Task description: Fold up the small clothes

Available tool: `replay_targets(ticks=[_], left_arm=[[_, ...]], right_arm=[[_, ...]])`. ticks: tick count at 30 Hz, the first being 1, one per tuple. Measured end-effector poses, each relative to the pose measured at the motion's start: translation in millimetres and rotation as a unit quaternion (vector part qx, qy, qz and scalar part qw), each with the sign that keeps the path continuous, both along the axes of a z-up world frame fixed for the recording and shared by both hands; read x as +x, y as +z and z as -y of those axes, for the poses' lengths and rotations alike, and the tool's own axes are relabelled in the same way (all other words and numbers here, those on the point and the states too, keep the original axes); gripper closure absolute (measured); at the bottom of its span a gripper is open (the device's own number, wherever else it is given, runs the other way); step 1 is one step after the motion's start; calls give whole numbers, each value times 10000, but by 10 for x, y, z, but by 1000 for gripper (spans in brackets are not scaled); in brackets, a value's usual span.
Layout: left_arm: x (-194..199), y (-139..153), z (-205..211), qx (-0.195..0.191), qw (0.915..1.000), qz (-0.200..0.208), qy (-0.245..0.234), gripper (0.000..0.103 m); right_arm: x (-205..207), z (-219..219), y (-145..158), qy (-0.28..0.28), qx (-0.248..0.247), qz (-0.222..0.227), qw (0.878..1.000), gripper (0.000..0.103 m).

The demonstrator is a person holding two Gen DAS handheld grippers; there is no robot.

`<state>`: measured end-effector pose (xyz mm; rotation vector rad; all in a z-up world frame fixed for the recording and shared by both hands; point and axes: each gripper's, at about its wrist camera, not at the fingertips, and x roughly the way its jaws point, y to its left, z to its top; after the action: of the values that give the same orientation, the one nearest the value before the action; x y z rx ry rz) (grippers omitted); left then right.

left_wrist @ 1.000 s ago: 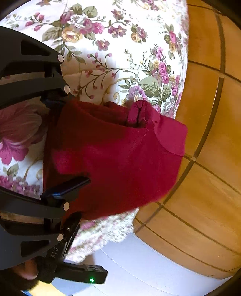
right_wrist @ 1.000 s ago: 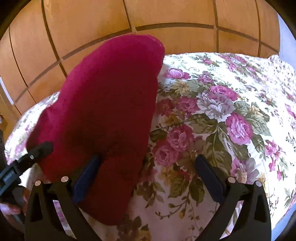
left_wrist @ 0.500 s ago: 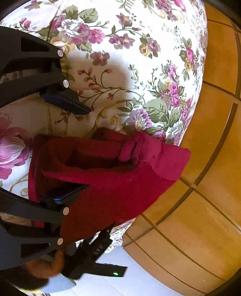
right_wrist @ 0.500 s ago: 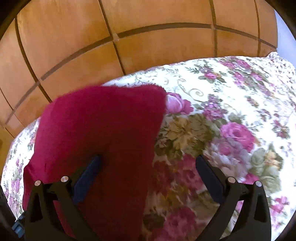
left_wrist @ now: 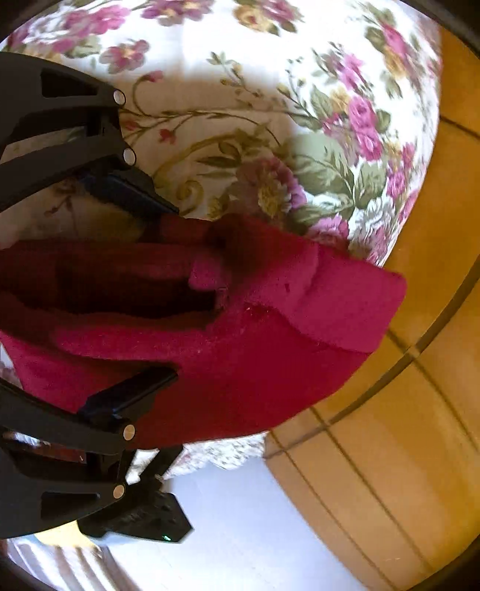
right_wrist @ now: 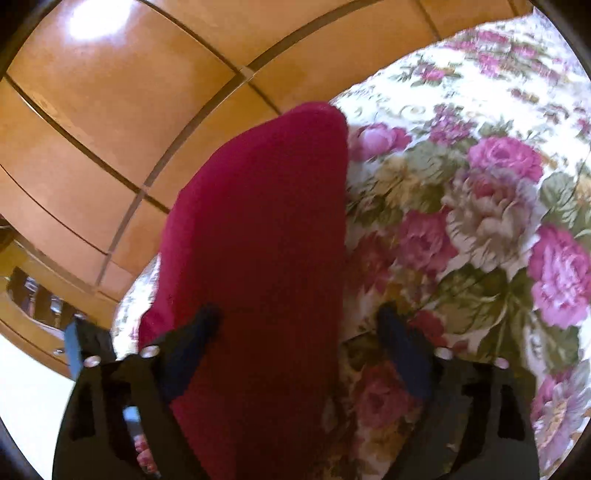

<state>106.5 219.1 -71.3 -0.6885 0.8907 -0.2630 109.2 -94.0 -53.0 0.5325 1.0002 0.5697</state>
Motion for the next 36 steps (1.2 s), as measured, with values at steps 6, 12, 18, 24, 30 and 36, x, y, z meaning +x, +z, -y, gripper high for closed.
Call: replay_targets(ticks=[6,12,18,24,30,36], left_arm=[[87,-57,10,-267,9996,-10,-52,44],[-144,-35,-12,-407,9991,69,-121,59],[-452,31,42,-192,9994,272,-63,65],[-666,112,138,-138,9991,399,9,68],[-678,265,451,159,9984,519,-144,69],[-507,393,832,300,9966,609,-477,70]], right_arm=[[143,-118,-73,170,328,-224,9991,31],[53,-208,94,253,120,207,9994,44],[-155,-349,362,501,-286,890,9944,47],[-402,-493,596,792,-687,1602,9815,49],[-511,-351,658,785,-843,1885,9753,51],[-483,63,678,396,-856,1980,9757,52]])
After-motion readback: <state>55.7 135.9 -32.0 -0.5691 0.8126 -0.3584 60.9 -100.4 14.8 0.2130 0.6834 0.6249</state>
